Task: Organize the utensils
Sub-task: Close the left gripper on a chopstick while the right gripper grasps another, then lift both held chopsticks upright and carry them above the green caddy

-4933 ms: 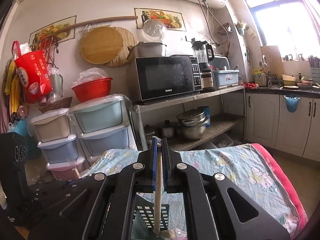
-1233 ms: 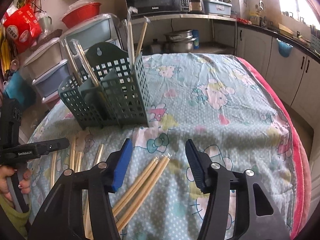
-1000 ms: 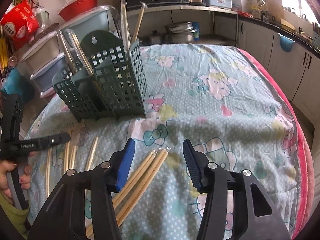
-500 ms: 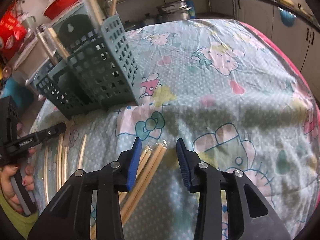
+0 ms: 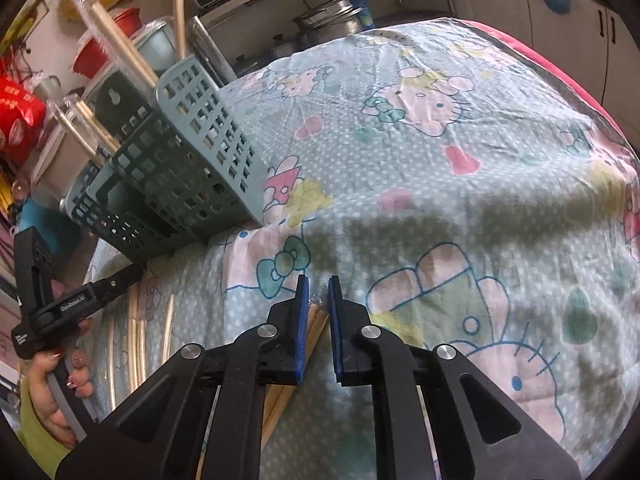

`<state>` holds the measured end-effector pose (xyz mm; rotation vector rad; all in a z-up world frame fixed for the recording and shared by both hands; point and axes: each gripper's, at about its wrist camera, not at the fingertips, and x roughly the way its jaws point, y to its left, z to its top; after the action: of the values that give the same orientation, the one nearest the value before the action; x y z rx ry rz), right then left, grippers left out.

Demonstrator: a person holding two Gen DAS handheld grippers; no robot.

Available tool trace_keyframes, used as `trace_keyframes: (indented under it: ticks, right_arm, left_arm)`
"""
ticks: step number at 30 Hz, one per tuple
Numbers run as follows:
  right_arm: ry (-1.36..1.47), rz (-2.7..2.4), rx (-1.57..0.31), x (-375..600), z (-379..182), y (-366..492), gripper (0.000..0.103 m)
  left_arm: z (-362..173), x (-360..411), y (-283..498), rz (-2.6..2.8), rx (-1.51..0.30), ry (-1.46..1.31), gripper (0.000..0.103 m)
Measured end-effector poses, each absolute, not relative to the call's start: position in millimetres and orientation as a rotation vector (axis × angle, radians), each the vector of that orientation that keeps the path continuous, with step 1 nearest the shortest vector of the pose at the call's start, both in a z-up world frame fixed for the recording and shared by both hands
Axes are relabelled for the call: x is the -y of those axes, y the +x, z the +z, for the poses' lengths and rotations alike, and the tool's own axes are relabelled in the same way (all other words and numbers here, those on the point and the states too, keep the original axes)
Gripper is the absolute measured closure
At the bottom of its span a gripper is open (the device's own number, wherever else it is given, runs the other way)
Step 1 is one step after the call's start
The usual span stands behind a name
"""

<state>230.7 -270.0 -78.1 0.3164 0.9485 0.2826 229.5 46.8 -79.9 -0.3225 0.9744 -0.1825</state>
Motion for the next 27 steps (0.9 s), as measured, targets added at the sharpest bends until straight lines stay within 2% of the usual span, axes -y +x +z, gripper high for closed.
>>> trace_keyframes:
  ticks: [8,10,11,27]
  right_arm:
    - [0.339,0.275,-0.902,277,-69,218,0.095]
    - [0.334,0.282,-0.879,277,-64,215,0.095]
    - [0.327,0.284,-0.865,276,-60,212,0.095]
    - [0.275,0.311,-0.69,273,-6,179,0.096]
  left_arm:
    - [-79,-43,232,-0.168,-0.958,-0.292,0.092]
    - [-79,-45,231,-0.173,-0.955,-0.302,0.094]
    - [-77,-44,230,-0.178,-0.951,-0.306,0.099]
    - [-7,-32,186,-0.308,-0.759,-0.324,0.1]
